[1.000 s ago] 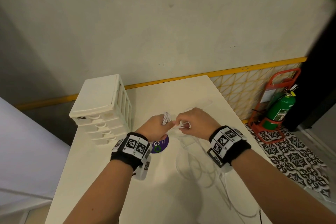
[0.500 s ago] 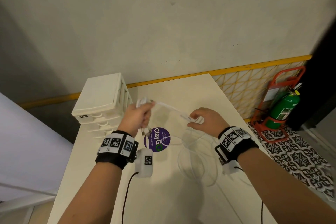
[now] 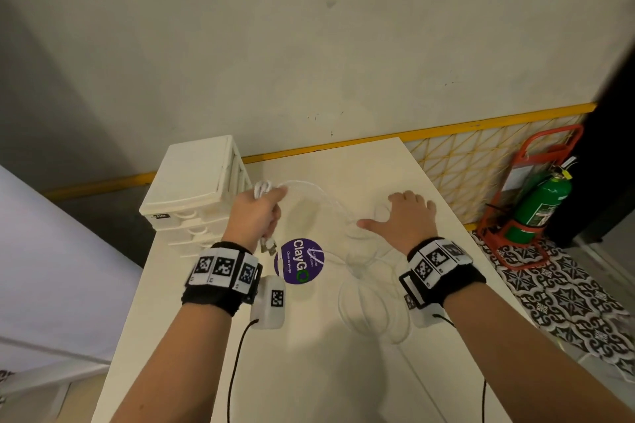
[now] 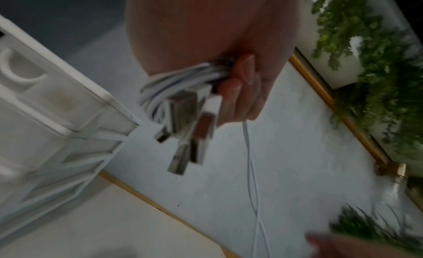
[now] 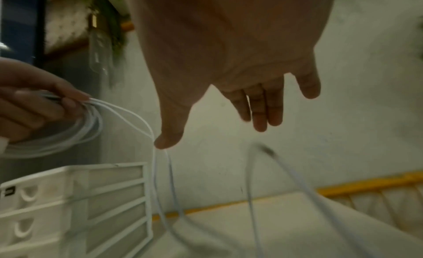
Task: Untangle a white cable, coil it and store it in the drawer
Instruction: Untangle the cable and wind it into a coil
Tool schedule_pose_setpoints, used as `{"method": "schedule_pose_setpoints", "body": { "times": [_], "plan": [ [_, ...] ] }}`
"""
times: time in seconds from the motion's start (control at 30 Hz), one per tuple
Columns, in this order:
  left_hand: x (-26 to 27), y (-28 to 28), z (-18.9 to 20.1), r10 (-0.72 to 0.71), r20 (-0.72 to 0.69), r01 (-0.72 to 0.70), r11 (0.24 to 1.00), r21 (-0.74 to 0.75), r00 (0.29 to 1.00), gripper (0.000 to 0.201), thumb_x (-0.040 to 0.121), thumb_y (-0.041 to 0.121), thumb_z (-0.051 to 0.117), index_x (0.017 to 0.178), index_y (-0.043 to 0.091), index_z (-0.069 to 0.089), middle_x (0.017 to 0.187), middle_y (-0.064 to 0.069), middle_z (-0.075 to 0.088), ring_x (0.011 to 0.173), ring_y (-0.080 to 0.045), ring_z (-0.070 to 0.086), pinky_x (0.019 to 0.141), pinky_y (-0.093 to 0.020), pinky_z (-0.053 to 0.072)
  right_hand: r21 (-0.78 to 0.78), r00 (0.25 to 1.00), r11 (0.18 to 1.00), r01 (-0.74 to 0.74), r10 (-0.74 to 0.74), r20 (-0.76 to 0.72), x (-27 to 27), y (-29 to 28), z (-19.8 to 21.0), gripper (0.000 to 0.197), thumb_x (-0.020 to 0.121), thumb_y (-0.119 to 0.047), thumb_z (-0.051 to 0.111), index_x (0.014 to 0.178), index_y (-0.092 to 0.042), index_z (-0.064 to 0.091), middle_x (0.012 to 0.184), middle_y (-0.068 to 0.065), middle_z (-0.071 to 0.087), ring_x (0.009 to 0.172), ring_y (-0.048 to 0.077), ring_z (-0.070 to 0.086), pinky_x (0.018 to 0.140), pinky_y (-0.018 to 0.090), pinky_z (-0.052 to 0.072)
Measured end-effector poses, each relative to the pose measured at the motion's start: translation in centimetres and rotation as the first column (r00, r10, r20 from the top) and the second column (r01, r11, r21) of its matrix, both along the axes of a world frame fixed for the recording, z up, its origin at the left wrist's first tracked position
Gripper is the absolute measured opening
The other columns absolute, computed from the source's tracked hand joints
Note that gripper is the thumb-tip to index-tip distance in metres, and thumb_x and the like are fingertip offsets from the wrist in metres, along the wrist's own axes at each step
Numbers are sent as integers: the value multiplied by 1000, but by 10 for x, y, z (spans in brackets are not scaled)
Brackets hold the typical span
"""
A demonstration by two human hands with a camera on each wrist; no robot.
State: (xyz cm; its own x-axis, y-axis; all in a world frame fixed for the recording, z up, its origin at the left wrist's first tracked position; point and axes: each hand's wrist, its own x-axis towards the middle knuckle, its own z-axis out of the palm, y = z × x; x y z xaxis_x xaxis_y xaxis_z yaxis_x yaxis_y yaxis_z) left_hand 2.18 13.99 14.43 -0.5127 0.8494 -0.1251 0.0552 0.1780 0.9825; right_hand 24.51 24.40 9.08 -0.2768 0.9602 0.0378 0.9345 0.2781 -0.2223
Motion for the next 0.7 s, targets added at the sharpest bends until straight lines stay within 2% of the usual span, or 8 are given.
{"method": "schedule_pose_setpoints", "body": {
  "times": [0.07,0.13,0.2,0.27,0.33,0.4,0.53,0.7],
  "plan": [
    [11,3,-2,-60,-22,59,998,-28,998,34,90,22,60,61,13,44,39,5,41,31,-13,30,34,-20,25,-23,997,997,-69,68,-38,-7,-1,15,112,66,-75,55,144,-5,16,147,15,32,135,30,29,113,49,17],
    [22,5,-2,-126,-12,126,992,-33,992,33,89,22,60,61,14,44,40,4,40,32,-13,29,35,-20,24,-130,938,953,-275,237,-252,-18,-7,28,111,71,-63,62,147,-8,2,153,13,22,141,26,22,115,41,18],
    [32,7,-1,-195,26,196,981,-16,980,35,89,22,60,60,15,43,41,3,37,32,-13,26,36,-21,23,-216,839,879,-426,295,-456,-30,-14,32,88,82,-45,62,146,-11,12,147,12,36,135,25,34,108,34,28],
    [37,7,3,-239,82,239,971,14,968,39,91,20,58,56,15,39,41,2,33,31,-13,24,34,-20,22,-219,775,858,-464,273,-571,-38,-18,29,46,92,-30,51,133,-11,43,111,11,64,107,26,59,92,33,40],
    [37,5,6,-293,108,293,956,20,950,40,92,21,56,57,14,40,41,2,32,30,-12,23,34,-19,22,-141,718,882,-450,264,-644,-38,-17,29,25,96,-22,43,108,-8,60,75,-3,62,70,17,60,75,33,45],
    [37,2,5,-409,68,412,911,-34,910,33,93,24,55,63,13,47,45,1,35,32,-12,26,34,-19,25,10,676,926,-377,283,-680,-36,-10,33,21,94,-17,45,100,-10,64,78,-8,62,70,11,57,73,33,45],
    [50,-5,-1,-602,174,619,783,-65,780,31,94,26,51,65,15,49,46,2,33,35,-12,26,36,-20,24,158,663,906,-392,397,-634,-35,-1,38,29,92,-7,40,112,-14,60,109,10,61,100,22,59,89,34,45],
    [53,1,14,-692,526,562,716,414,495,34,97,23,34,73,12,56,36,9,39,24,-2,33,28,-14,26,1,754,905,-426,356,-552,-43,-16,8,21,95,-10,40,112,-5,52,100,16,63,83,22,54,76,31,41]
  ]
}}
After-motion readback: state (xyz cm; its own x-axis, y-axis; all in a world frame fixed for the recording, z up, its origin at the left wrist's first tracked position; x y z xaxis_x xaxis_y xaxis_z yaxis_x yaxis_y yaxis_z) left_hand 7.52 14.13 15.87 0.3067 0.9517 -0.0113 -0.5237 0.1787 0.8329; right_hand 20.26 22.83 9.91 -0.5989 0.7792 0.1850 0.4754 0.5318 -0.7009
